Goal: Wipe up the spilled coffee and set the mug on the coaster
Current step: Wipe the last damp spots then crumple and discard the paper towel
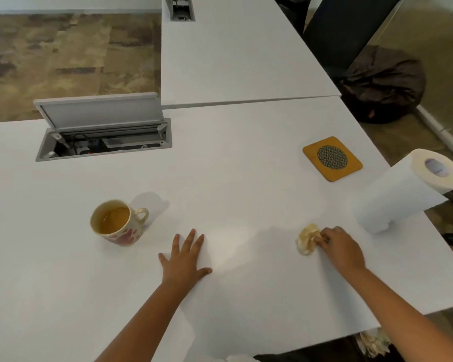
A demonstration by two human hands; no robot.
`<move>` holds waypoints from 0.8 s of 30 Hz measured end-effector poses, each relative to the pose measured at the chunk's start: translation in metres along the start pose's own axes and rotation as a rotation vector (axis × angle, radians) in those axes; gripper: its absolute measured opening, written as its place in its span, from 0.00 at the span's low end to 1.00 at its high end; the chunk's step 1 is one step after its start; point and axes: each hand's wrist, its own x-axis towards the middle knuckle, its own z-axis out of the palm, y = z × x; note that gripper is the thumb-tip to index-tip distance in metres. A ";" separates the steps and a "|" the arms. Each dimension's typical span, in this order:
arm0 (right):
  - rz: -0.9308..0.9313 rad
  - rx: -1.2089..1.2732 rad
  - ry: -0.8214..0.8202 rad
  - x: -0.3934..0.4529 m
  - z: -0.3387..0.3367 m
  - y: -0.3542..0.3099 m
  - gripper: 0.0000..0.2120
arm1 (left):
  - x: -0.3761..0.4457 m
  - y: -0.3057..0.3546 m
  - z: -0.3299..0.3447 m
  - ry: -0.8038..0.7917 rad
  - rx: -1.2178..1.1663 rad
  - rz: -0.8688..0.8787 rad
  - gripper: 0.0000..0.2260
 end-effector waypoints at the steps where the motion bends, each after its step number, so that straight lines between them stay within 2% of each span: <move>1: 0.039 -0.017 -0.002 -0.003 -0.002 0.010 0.10 | 0.000 0.001 0.000 0.002 -0.002 0.001 0.39; 6: 0.116 0.047 -0.028 -0.032 0.016 -0.014 0.08 | -0.001 0.003 0.000 0.005 -0.005 -0.014 0.39; 9: 0.046 0.098 -0.088 -0.049 0.032 -0.058 0.07 | -0.001 0.005 0.000 0.003 -0.012 -0.018 0.39; 14: -0.117 0.326 -0.372 -0.057 0.045 -0.130 0.07 | 0.001 0.016 -0.009 -0.001 -0.086 -0.033 0.33; 16: -0.071 0.494 -0.428 -0.055 0.043 -0.146 0.09 | 0.002 0.026 -0.014 0.032 -0.192 0.017 0.30; 19: -0.020 0.675 -0.382 -0.052 0.034 -0.152 0.08 | -0.002 0.045 -0.023 0.113 -0.456 0.127 0.24; 24: 0.011 0.740 -0.346 -0.050 0.018 -0.141 0.10 | -0.016 0.070 -0.039 0.239 -0.674 0.223 0.14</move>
